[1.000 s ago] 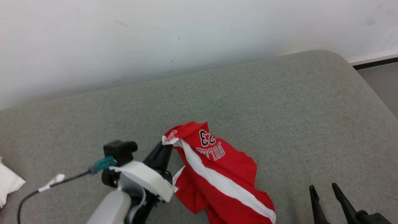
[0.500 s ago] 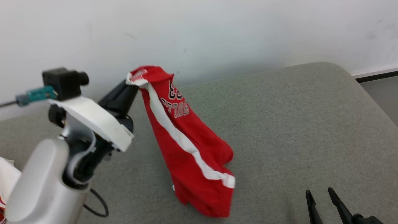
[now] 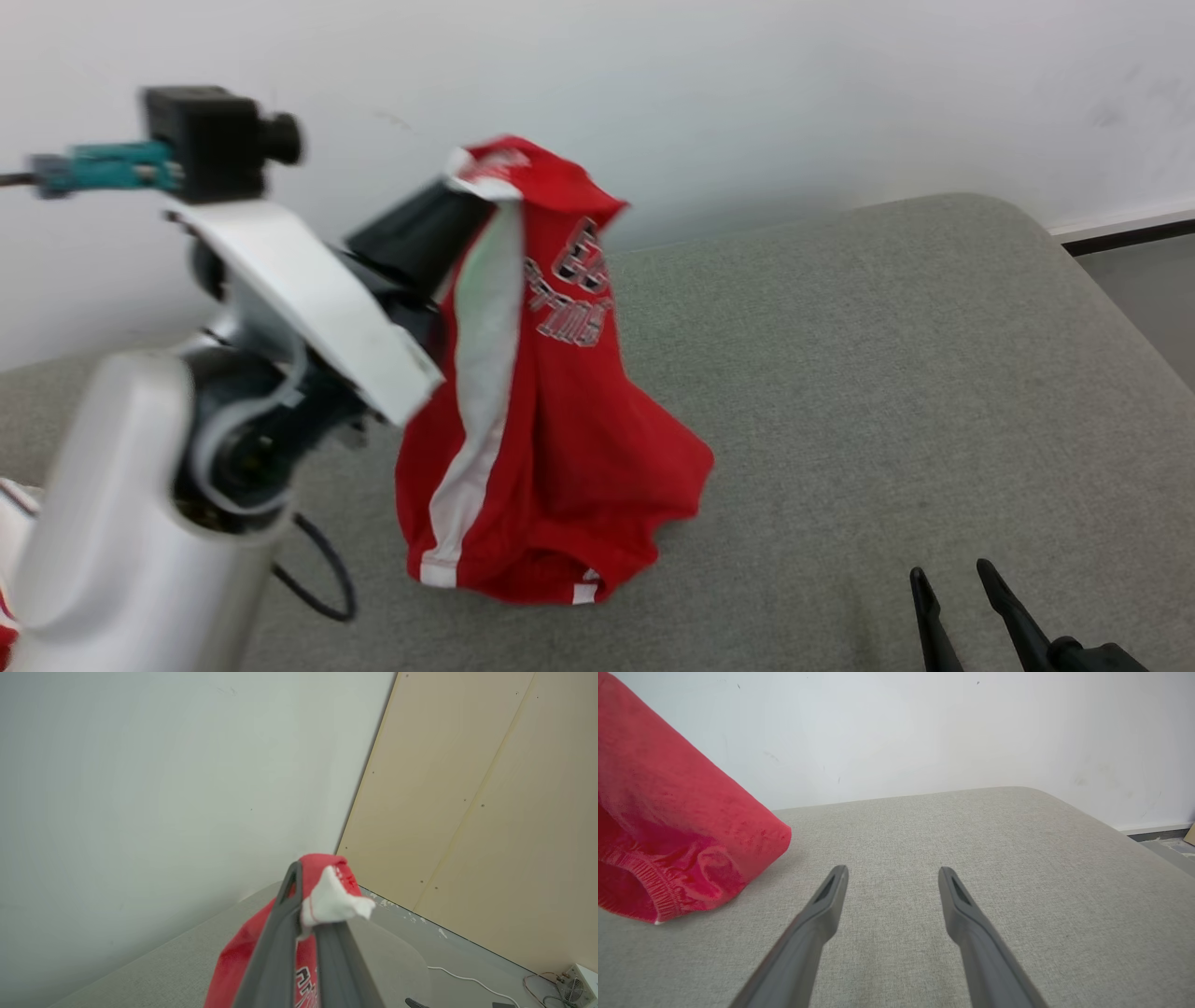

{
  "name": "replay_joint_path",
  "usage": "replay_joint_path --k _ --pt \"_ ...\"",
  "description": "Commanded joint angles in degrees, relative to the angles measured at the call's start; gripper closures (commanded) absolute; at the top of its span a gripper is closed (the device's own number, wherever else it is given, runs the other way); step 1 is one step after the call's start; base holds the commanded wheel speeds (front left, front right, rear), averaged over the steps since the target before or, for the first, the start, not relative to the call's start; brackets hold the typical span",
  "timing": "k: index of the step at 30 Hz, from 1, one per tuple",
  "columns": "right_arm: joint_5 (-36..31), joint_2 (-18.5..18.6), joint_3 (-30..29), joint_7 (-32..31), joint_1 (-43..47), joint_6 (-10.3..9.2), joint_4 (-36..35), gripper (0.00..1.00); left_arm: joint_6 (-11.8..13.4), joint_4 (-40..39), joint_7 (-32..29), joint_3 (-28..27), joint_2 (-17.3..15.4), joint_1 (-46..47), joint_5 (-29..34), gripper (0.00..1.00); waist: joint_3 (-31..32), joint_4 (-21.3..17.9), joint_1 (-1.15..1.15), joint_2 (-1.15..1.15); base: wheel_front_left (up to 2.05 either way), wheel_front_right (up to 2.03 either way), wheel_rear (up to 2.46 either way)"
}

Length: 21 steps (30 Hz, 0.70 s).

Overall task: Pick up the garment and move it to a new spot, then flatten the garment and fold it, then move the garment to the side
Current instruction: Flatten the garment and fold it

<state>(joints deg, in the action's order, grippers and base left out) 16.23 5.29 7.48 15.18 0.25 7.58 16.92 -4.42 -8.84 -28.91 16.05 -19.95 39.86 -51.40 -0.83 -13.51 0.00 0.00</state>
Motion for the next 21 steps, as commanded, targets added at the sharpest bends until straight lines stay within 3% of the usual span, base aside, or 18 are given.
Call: replay_joint_path --k 1,7,13,19,20,21 --pt "0.2 0.3 0.1 -0.1 -0.4 -0.17 0.2 0.00 0.1 -0.2 -0.3 1.2 1.2 -0.6 -0.4 1.00 -0.1 -0.1 0.00 0.00 0.00 0.00 0.00" --pt "0.5 0.0 1.1 -0.1 -1.3 -0.17 0.3 0.00 -0.5 3.3 -0.1 9.5 6.3 -5.8 1.1 1.00 -1.0 -1.0 0.00 0.00 0.00 0.00 0.00" --pt "0.7 -0.3 1.9 -0.1 -2.4 -0.17 0.7 0.00 -1.4 12.0 2.0 20.2 13.3 -10.8 3.5 1.00 -2.8 -3.0 0.00 0.00 0.00 0.00 0.00" --pt "1.1 -0.7 2.5 -0.1 -3.8 -0.17 1.0 0.00 -1.1 22.8 6.6 29.6 16.4 -10.9 9.4 1.00 -5.2 -5.9 0.00 0.00 0.00 0.00 0.00" --pt "1.2 -0.8 2.3 -0.1 -3.9 -0.17 1.0 0.00 -0.8 24.1 7.8 30.7 16.5 -10.7 10.5 0.81 -5.5 -6.3 0.00 0.00 0.00 0.00 0.00" --pt "1.3 -0.9 2.3 -0.1 -4.0 -0.17 1.1 0.00 -0.9 25.6 8.4 32.0 16.7 -10.8 10.7 0.55 -5.7 -6.6 0.00 0.00 0.00 0.00 0.00"
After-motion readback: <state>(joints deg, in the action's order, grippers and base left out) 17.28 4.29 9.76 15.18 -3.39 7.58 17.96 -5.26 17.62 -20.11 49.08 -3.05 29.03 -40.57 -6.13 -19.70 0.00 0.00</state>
